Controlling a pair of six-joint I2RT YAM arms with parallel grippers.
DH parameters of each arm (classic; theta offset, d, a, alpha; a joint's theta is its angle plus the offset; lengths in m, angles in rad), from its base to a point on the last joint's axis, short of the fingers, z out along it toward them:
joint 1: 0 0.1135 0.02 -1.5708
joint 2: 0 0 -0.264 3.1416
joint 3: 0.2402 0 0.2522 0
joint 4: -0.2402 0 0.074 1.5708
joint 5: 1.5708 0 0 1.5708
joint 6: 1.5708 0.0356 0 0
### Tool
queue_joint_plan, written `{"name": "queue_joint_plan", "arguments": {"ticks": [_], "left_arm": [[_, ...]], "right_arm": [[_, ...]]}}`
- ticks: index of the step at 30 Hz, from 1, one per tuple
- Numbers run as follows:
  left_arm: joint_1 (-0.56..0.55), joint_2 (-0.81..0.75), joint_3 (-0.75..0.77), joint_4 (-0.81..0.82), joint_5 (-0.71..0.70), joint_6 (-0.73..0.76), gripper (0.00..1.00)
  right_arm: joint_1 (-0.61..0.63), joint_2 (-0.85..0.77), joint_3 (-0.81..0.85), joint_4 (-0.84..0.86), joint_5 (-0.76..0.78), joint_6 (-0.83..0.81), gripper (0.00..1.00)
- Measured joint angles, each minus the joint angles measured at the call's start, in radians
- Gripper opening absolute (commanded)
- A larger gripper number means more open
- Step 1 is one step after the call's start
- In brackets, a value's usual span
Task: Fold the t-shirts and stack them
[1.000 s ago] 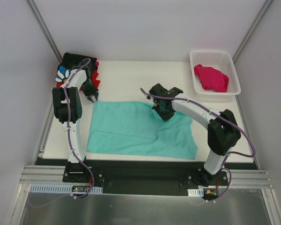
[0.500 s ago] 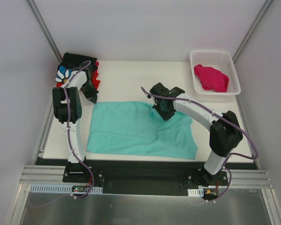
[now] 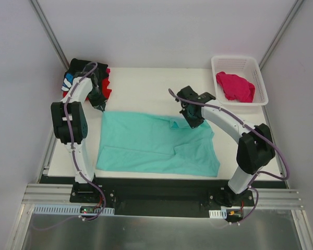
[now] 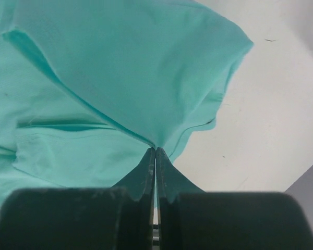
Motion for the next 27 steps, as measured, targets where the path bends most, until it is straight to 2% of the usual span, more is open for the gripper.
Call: {"name": "queue_joint_plan", "arguments": {"ticks": [9, 16, 27], "left_arm": [[-0.042, -0.156, 0.002, -0.046, 0.000, 0.028, 0.00], [-0.100, -0.176, 0.002, -0.064, 0.000, 0.035, 0.00], [-0.098, -0.222, -0.066, -0.074, -0.006, 0.038, 0.00]], "right_arm": [[-0.040, -0.067, 0.001, 0.023, 0.088, 0.013, 0.01], [-0.042, -0.111, 0.050, 0.029, 0.138, 0.024, 0.01], [-0.046, -0.209, 0.060, 0.036, 0.160, 0.043, 0.01]]}}
